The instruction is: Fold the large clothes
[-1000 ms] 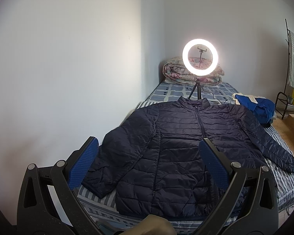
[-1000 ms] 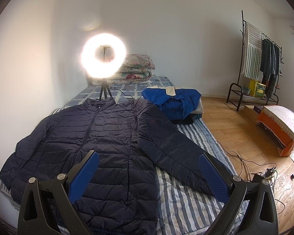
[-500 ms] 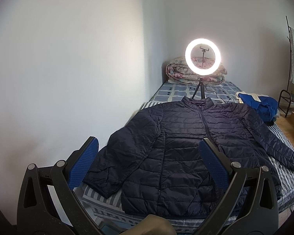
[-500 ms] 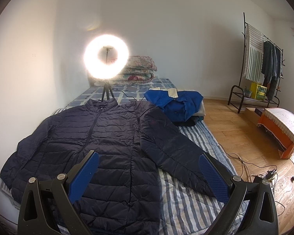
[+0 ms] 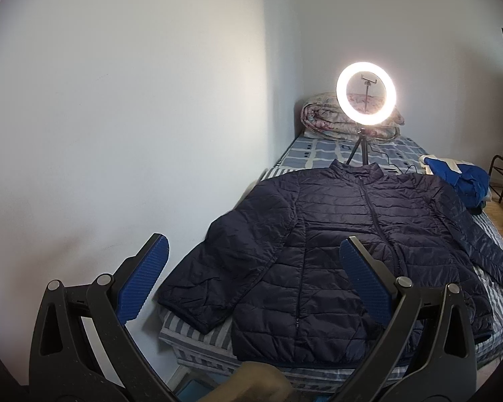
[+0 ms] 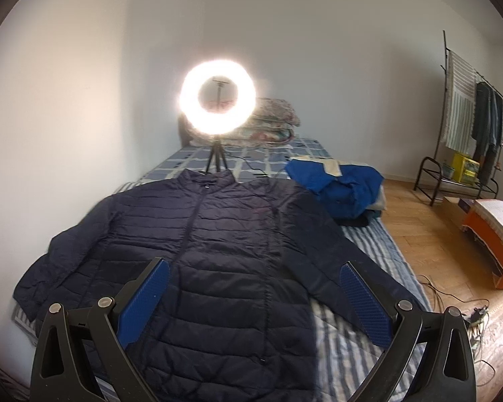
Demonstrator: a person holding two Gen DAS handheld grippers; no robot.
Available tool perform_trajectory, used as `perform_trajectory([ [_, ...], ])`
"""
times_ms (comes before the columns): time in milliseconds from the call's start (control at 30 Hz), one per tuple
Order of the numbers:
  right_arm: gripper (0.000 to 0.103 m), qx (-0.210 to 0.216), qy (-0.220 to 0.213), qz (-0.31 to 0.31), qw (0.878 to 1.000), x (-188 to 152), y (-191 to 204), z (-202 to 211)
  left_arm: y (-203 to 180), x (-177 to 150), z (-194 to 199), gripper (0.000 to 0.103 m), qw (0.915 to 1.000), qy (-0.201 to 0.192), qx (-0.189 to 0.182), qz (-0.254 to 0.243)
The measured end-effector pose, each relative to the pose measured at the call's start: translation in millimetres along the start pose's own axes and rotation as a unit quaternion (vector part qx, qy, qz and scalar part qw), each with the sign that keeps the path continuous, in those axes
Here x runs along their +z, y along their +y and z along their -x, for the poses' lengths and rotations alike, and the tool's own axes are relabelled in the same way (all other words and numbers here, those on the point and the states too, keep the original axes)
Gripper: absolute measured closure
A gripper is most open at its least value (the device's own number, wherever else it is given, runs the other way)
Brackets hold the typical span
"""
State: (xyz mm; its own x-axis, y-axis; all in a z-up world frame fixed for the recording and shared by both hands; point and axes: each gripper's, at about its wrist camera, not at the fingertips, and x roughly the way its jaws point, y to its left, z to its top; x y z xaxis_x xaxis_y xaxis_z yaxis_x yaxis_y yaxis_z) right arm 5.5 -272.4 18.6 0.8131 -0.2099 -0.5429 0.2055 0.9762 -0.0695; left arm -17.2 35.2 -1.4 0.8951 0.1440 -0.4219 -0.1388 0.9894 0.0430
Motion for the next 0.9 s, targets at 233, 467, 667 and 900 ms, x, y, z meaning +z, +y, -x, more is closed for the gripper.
perform_trajectory([
  [233,0.000,0.036,-0.009,0.020,0.999,8.9,46.7,-19.0,22.7,-7.6,-2.6,0.000,0.9997,-0.001,0.026,0.004],
  [467,0.000,0.119,-0.008,0.047,0.992,18.8,104.3,-47.8,41.6,-20.2,-10.0,0.000,0.9992,0.009,0.039,0.003],
  [667,0.007,0.183,0.039,0.084,0.979,24.0,168.2,-80.7,57.6,-30.5,-17.5,0.000,0.9990,0.018,0.038,0.015],
  [900,0.016,0.241,0.121,0.112,0.956,11.1,244.9,-127.3,71.9,-36.1,-26.5,0.000,0.9984,0.031,0.032,0.035],
])
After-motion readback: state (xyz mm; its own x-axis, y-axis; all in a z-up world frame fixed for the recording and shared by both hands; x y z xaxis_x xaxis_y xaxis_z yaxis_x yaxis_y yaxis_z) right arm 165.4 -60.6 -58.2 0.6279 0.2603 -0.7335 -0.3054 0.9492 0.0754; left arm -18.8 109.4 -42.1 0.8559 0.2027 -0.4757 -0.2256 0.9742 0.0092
